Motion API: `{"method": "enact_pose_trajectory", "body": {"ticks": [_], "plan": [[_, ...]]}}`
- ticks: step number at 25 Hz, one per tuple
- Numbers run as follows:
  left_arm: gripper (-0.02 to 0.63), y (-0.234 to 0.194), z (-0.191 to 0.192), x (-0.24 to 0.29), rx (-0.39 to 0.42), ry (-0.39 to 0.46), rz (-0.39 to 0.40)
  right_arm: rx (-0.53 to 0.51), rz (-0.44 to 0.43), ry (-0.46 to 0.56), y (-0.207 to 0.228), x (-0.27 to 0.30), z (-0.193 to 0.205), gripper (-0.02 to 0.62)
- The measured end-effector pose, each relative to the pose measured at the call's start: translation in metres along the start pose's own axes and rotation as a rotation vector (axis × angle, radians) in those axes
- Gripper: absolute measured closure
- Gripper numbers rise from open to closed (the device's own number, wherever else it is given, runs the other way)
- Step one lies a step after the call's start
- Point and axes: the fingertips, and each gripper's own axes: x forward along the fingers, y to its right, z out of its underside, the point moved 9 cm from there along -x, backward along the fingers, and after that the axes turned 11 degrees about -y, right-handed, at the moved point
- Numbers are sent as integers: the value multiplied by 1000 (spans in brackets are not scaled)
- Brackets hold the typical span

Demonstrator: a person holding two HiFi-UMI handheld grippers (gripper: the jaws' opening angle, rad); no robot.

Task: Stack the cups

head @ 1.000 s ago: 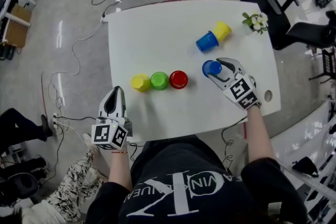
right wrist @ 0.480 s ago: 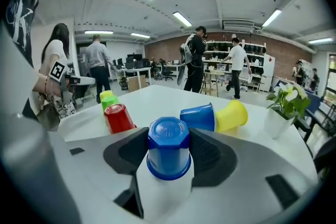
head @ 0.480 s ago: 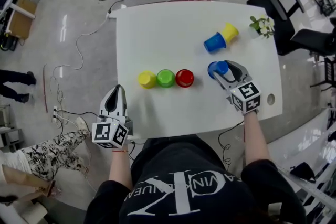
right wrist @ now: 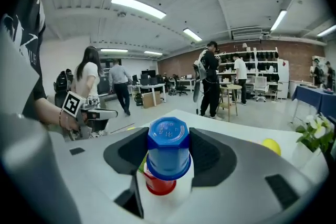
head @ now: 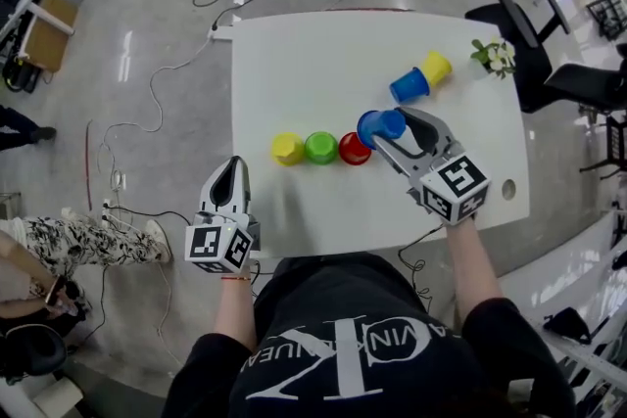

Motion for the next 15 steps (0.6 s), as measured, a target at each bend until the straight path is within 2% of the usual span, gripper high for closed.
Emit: {"method": "enact_pose_trajectory", "body": {"ticks": [4, 7, 15], "plan": [[601, 0, -1, -4, 28, 10, -5, -39, -75, -23, -32, 23, -19, 347], [601, -1, 1, -10, 20, 16, -13, -84, -132, -42, -54, 41, -31, 347], [601, -12, 12, -32, -21, 25, -52, -223, -200, -126, -92, 83, -52, 345]]}}
